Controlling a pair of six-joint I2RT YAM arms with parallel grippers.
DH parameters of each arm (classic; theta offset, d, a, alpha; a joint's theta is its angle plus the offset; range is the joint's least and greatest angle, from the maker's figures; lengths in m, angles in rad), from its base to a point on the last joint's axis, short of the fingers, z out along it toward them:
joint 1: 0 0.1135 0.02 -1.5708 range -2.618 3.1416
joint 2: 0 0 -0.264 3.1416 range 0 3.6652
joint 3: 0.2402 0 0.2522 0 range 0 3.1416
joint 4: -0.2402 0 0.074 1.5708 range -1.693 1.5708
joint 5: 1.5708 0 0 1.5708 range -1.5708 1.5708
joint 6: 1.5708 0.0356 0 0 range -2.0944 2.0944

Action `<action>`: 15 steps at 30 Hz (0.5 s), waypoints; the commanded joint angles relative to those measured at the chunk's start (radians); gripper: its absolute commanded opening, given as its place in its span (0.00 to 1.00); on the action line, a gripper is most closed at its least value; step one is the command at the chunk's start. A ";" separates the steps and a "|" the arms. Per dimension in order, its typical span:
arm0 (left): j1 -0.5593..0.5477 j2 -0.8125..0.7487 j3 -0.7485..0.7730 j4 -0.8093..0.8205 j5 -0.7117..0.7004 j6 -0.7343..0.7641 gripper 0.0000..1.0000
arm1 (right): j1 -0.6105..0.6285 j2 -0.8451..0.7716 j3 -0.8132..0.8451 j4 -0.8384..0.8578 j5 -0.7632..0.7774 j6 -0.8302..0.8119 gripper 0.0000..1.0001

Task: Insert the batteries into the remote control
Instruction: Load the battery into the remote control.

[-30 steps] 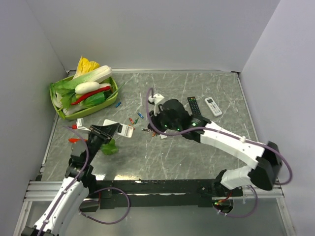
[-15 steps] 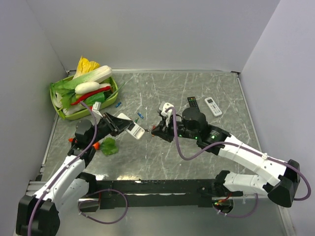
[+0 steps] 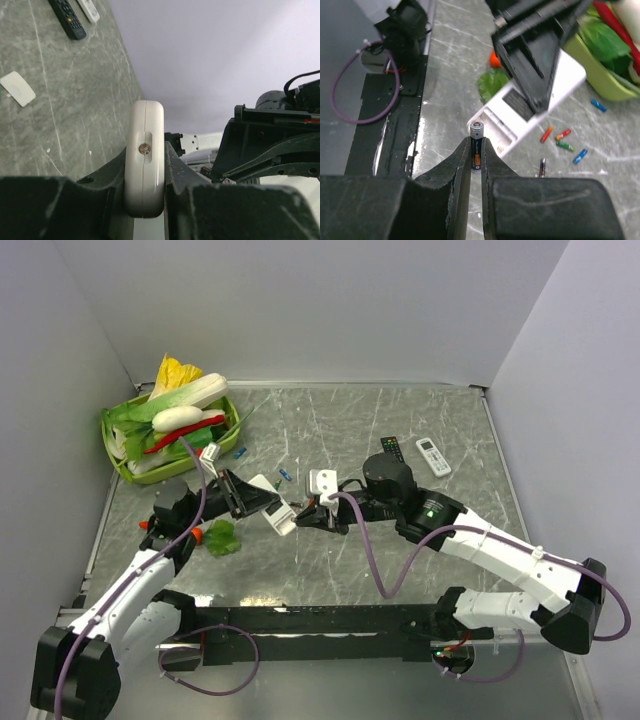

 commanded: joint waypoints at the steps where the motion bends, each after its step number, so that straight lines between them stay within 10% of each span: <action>1: -0.014 0.019 0.077 0.030 0.086 0.041 0.02 | 0.018 0.051 0.126 -0.061 -0.115 -0.161 0.00; 15: -0.025 0.062 0.154 -0.068 0.126 0.093 0.02 | 0.064 0.245 0.346 -0.388 -0.076 -0.388 0.00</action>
